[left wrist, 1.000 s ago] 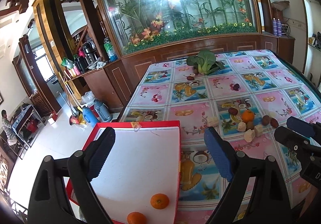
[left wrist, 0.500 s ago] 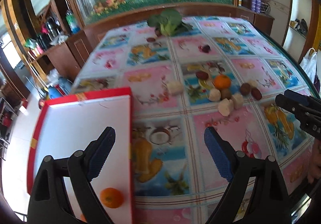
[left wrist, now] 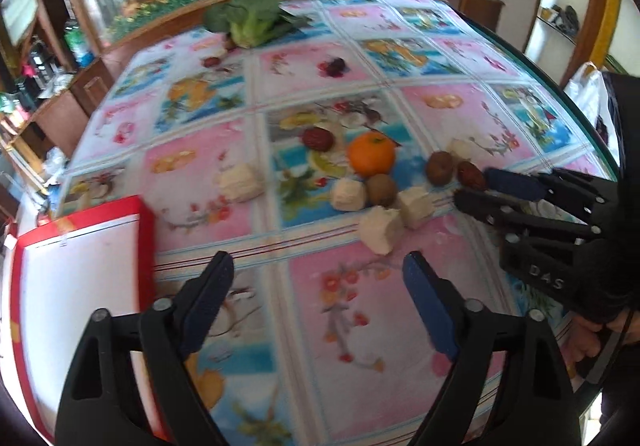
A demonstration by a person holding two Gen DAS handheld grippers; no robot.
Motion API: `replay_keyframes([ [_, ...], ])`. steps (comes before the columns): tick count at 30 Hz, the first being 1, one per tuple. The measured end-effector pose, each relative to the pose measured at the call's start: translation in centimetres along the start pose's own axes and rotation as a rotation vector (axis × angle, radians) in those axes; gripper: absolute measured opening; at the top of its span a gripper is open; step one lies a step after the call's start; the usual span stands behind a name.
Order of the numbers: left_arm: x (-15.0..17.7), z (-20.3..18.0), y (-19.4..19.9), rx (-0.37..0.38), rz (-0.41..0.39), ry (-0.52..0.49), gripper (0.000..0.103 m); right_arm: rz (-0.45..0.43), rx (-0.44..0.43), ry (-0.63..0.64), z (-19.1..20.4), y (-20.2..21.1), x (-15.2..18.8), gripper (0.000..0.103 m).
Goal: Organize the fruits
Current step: 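Grasp a dark red date with the right gripper while the left grasps a beige cube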
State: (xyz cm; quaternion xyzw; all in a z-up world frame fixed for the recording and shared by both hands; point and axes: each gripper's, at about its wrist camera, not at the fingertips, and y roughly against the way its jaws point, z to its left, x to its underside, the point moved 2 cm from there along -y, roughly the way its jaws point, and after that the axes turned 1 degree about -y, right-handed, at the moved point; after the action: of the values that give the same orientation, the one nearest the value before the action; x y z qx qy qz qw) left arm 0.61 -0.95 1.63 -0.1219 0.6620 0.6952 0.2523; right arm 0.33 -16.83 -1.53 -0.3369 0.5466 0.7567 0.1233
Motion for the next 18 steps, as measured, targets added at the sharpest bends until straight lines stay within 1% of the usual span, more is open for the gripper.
replay_keyframes([
  [1, -0.2, -0.2, -0.4, 0.026, 0.013, 0.003, 0.078, 0.0, -0.004, -0.002, -0.1, 0.0, 0.0, 0.018],
  [2, -0.3, -0.4, -0.8, 0.045, 0.018, 0.004, 0.077, 0.0, -0.005, -0.003, -0.1, -0.1, -0.1, 0.018],
  [3, -0.4, -0.5, -1.1, 0.058, 0.022, 0.002, 0.077, -0.001, -0.006, -0.004, -0.1, 0.0, 0.0, 0.018],
  [4, -0.6, -0.8, -1.4, 0.06, 0.025, -0.004, 0.074, 0.0, -0.006, -0.005, -0.1, -0.1, 0.0, 0.018],
  [5, -0.7, -1.0, -1.8, 0.06, 0.028, -0.011, 0.07, -0.001, -0.007, -0.007, -0.1, -0.1, 0.0, 0.018],
  [6, -0.8, -1.1, -2.1, 0.07, 0.032, -0.019, 0.06, -0.003, -0.008, -0.011, -0.1, -0.1, 0.0, 0.018],
  [7, -0.8, -1.4, -2.6, 0.093, 0.044, -0.023, 0.055, -0.008, -0.011, -0.015, -0.2, 0.0, 0.0, 0.018],
  [8, -0.9, -1.5, -3.0, 0.104, 0.052, -0.023, 0.055, -0.014, -0.013, -0.017, -0.2, 0.1, 0.0, 0.018],
  [9, -1.0, -1.7, -3.0, 0.094, 0.038, -0.031, 0.053, -0.022, -0.017, -0.019, -0.2, 0.3, 0.0, 0.018],
  [11, -1.2, -1.8, -3.1, 0.101, 0.034, -0.037, 0.049, -0.038, -0.019, -0.026, -0.3, 0.6, -0.1, 0.018],
  [12, -1.3, -1.8, -3.2, 0.108, 0.03, -0.035, 0.044, -0.041, -0.025, -0.043, -0.4, 0.8, 0.0, 0.017],
  [13, -1.4, -1.8, -3.2, 0.106, 0.024, -0.035, 0.042, -0.04, -0.034, -0.059, -0.5, 0.9, 0.0, 0.017],
  [15, -1.4, -1.7, -3.2, 0.107, 0.023, -0.03, 0.03, -0.038, -0.058, -0.087, -0.5, 1.1, 0.1, 0.017],
  [18, -1.1, -1.4, -2.9, 0.124, 0.021, -0.011, 0.03, -0.048, -0.107, -0.133, 0.2, 1.8, 0.3, 0.017],
])
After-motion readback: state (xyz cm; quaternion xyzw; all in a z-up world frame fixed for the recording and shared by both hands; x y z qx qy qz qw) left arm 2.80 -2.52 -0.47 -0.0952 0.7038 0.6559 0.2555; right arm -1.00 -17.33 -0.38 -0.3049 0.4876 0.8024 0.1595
